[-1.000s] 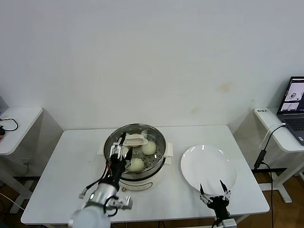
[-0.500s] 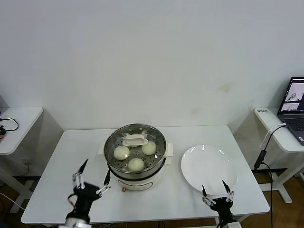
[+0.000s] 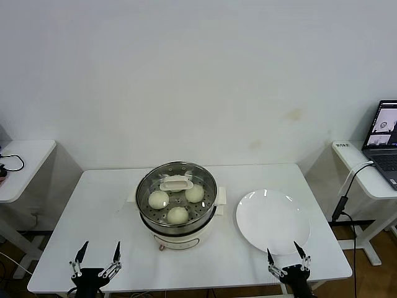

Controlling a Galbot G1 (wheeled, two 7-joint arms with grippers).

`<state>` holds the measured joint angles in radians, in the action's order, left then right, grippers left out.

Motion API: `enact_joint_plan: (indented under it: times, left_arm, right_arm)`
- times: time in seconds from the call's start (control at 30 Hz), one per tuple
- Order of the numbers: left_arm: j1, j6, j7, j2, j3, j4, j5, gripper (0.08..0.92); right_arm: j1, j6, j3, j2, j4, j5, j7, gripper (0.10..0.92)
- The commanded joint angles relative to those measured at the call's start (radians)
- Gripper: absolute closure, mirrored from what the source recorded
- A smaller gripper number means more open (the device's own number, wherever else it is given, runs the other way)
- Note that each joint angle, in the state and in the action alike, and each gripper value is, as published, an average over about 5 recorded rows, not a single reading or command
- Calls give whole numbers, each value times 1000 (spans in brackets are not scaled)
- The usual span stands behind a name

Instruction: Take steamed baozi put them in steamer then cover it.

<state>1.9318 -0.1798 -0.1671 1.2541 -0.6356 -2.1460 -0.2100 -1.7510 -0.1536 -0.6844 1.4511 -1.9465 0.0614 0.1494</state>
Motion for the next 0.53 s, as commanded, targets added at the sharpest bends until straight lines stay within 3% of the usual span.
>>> enact_joint_plan:
  times: [0.03,0.53]
  left_arm:
    - [50,-87,-1,-2,-37,46,-114,177]
    - [-1,-70,27,-13,-21,74,-82,177]
  right_arm:
    - [-37,3,11,-14,-30,-21,4,203]
    - [-40,28,37,-12,-47,-40,-2,203]
